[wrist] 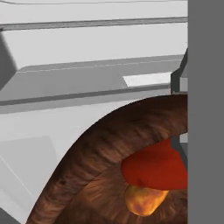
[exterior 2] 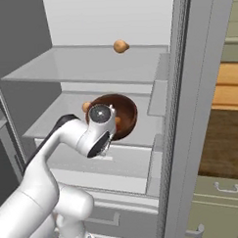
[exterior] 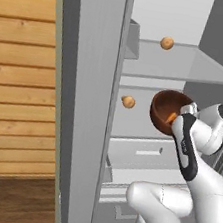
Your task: Pick the chicken drumstick and bell pepper from their plates and place them in the bowl. Then put the bowl in the fridge.
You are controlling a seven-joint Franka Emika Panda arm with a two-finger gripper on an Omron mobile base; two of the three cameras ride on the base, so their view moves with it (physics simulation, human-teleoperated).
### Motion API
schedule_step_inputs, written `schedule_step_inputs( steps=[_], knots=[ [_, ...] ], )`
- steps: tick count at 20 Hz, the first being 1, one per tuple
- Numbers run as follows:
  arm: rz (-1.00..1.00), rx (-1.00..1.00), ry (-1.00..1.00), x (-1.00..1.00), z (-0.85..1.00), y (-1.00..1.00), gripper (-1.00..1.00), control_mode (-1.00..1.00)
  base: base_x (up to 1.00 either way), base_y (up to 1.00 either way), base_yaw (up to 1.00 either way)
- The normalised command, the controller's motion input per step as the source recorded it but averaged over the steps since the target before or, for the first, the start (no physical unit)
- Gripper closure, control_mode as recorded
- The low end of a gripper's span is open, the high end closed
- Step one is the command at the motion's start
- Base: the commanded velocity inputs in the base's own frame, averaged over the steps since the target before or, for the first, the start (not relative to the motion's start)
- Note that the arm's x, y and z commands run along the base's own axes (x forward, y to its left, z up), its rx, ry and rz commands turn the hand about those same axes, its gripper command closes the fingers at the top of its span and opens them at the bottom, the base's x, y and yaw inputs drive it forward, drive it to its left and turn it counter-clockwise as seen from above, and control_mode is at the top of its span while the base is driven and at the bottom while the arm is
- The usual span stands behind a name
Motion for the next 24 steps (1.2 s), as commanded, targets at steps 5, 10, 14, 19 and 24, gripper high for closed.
schedule_step_inputs(
  steps=[5, 10, 14, 19, 24],
  knots=[
    [-0.04, 0.0, -0.01, 0.55, -0.15, -0.19, 1.0, -1.0, 0.0, 0.0, 0.0],
    [0.0, 0.0, -0.01, 0.24, -0.35, -0.2, 1.0, -1.0, 0.0, 0.0, 0.0],
    [0.0, 0.0, -0.06, 0.01, -0.15, 0.0, -1.0, -1.0, 0.0, 0.0, 0.0],
    [0.0, -0.02, -0.2, -0.08, 0.1, 0.24, -1.0, -1.0, 0.0, 0.0, 0.0],
    [0.0, -0.08, -0.42, -0.46, 0.31, 0.43, -1.0, -1.0, 0.0, 0.0, 0.0]
  ],
)
